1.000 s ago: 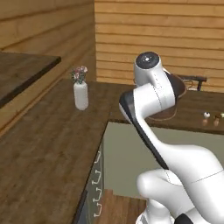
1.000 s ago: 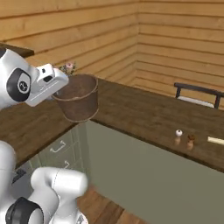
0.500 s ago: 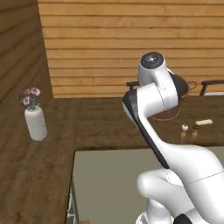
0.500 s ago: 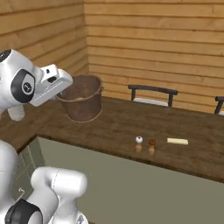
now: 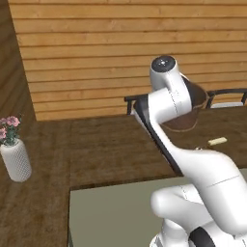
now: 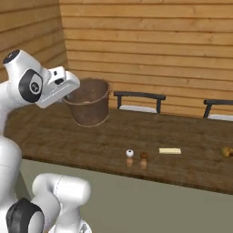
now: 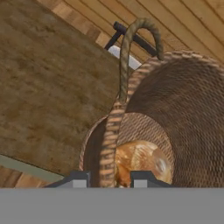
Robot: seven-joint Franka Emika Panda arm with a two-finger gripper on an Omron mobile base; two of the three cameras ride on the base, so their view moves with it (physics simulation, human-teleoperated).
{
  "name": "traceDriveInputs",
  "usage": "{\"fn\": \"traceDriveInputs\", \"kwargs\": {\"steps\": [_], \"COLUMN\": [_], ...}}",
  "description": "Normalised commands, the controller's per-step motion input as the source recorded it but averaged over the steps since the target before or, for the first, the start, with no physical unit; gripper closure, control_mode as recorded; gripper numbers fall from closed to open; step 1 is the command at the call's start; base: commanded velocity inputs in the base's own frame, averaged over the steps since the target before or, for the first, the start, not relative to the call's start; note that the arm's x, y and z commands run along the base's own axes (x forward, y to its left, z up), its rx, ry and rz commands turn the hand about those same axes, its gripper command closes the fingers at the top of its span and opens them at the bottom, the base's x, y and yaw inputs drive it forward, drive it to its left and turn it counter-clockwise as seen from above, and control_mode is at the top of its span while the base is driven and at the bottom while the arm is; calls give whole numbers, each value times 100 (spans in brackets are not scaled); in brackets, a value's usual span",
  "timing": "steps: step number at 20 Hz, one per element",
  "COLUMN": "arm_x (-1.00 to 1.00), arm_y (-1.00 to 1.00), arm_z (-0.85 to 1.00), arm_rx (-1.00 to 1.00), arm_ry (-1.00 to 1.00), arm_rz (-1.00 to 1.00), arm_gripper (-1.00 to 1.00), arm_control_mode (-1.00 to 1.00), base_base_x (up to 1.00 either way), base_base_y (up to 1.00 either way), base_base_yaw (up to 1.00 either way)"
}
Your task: Open the cabinet, pick up the bread from the cabinet and place it in the basket. Then move the basket to the dining counter.
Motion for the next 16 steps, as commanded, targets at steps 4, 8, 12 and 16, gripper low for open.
{"fn": "traceDriveInputs", "kwargs": {"steps": [4, 8, 12, 16], "arm_x": [100, 100, 100, 100], "arm_y": [0, 0, 0, -2], "arm_z": [-33, -54, -75, -75], "arm_rx": [1, 0, -1, 0], "arm_ry": [12, 13, 16, 13], "arm_rz": [-4, -2, -1, 0], "arm_gripper": [100, 100, 100, 100], "arm_control_mode": [-100, -100, -100, -100], "base_base_x": [0, 0, 0, 0], "base_base_y": [0, 0, 0, 0], "base_base_yaw": [0, 0, 0, 0]}}
